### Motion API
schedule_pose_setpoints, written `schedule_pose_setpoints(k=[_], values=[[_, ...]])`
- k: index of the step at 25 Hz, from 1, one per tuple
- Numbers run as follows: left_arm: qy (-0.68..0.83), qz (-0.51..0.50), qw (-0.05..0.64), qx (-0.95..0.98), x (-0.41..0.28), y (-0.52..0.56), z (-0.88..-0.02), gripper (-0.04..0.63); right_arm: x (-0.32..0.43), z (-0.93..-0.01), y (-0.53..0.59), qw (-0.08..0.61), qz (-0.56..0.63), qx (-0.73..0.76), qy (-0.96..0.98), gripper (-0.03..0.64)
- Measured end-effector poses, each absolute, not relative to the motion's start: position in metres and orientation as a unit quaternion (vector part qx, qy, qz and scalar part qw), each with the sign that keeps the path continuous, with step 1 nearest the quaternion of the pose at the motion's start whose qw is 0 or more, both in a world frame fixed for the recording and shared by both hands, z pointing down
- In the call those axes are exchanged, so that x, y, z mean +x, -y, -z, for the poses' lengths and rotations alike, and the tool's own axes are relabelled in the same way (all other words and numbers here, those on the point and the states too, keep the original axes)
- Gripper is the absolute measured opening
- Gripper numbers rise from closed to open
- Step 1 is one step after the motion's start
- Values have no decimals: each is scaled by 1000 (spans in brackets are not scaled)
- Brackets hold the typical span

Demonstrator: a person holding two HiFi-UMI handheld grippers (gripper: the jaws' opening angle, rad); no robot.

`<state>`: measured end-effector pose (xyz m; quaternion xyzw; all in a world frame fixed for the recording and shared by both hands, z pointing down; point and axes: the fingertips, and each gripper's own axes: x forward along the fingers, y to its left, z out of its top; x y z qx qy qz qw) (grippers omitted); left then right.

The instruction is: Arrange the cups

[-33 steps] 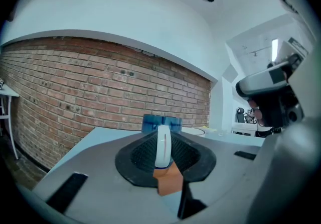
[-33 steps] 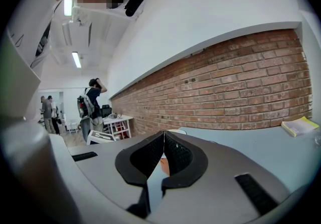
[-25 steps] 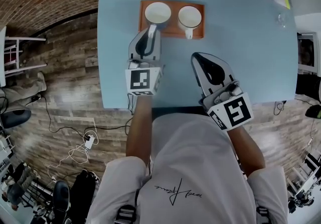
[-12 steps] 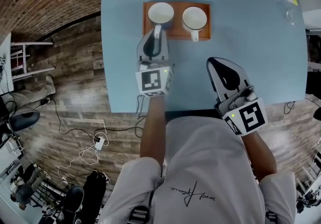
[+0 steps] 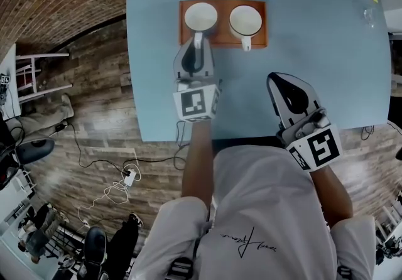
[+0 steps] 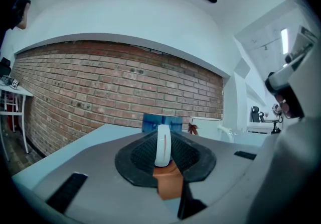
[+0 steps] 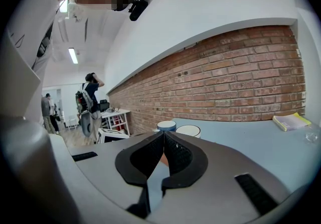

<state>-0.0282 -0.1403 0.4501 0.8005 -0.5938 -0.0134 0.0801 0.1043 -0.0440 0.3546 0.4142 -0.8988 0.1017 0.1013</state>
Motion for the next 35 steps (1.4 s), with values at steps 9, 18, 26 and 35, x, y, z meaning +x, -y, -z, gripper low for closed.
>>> schedule_pose_setpoints(k=[9,18,26,35], values=[[597,10,84,798,-28,137,-452,64,105,-359,44,102,-108,412,899,21],[602,0,78,794,-32,134,-454,64,100,-364,44,101,-115,419,895,21],[597,7,87,798,-29,132,-454,69,103,-362,44,102,-112,430,890,21],[567,-7,89,819,-22,126,-457,132,93,-365,36,98,-123,443,883,21]])
